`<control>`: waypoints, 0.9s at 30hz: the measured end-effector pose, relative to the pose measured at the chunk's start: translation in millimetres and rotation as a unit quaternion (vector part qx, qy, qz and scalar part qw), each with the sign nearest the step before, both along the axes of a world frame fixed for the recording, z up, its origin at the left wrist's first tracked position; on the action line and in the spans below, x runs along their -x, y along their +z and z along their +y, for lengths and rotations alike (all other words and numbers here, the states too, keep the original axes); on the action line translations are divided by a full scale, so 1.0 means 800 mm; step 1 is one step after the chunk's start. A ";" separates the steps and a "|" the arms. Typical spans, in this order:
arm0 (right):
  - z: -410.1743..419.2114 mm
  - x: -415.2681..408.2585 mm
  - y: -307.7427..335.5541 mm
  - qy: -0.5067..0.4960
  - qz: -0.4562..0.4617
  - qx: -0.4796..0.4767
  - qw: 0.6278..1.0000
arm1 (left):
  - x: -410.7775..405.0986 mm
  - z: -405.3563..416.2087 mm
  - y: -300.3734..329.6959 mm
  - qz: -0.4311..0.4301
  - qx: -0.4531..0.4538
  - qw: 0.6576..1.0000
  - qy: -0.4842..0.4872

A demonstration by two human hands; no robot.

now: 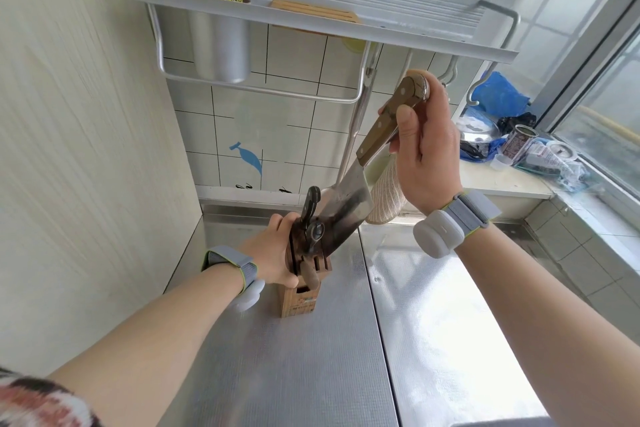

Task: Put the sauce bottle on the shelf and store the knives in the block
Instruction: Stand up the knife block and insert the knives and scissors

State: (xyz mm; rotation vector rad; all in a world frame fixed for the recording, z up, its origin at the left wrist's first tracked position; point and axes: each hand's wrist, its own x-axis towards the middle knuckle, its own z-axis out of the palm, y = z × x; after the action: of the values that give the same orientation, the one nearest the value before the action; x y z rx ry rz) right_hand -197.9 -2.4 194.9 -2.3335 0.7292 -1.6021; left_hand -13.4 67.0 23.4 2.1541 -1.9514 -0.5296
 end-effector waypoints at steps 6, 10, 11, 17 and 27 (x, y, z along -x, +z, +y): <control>0.002 -0.007 -0.017 0.011 0.030 0.000 0.999 | 0.000 0.002 0.003 0.013 0.007 1.000 -0.002; 0.001 -0.012 -0.036 0.023 0.071 -0.015 0.997 | -0.001 0.001 0.002 0.009 0.004 1.000 -0.005; 0.001 -0.013 -0.042 0.025 0.084 -0.020 0.996 | 0.000 0.001 0.003 0.012 0.004 1.000 -0.005; -0.004 -0.018 -0.077 0.039 0.156 -0.033 0.986 | -0.001 0.001 0.002 0.028 0.001 1.000 -0.002; -0.001 -0.013 -0.124 0.054 0.256 -0.103 0.960 | 0.003 0.001 -0.001 0.017 -0.003 1.000 0.018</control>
State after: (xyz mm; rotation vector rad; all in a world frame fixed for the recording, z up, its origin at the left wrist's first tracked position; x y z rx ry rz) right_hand -187.4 -3.5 95.6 -2.5926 0.8008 -0.8269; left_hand -15.7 68.0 22.6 2.1658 -1.8916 -0.5633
